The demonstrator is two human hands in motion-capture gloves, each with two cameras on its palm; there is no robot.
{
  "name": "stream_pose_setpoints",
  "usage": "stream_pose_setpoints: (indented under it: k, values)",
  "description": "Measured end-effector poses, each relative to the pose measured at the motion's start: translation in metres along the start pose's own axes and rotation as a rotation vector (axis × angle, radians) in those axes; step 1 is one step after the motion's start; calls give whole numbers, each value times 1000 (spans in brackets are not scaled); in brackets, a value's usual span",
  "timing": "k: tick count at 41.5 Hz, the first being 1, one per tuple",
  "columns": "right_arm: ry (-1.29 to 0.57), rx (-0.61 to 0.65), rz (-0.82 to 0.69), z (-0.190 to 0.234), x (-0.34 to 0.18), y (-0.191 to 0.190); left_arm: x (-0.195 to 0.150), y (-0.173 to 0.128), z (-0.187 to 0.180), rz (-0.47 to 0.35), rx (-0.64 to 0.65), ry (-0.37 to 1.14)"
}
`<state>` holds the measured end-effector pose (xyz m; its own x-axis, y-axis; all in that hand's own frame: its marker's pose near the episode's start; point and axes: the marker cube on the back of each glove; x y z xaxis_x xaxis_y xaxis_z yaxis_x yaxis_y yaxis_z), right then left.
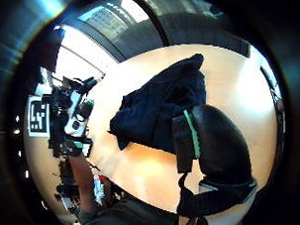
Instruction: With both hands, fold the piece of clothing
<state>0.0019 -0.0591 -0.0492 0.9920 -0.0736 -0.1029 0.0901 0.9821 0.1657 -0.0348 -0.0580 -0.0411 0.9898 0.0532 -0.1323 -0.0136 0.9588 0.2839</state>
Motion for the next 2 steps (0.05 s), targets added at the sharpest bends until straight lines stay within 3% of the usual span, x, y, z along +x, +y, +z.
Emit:
stream_pose_setpoints:
  k: [2]
  values:
    - [-17,18,10,-1,3,1,6,5,11,2,-67,64]
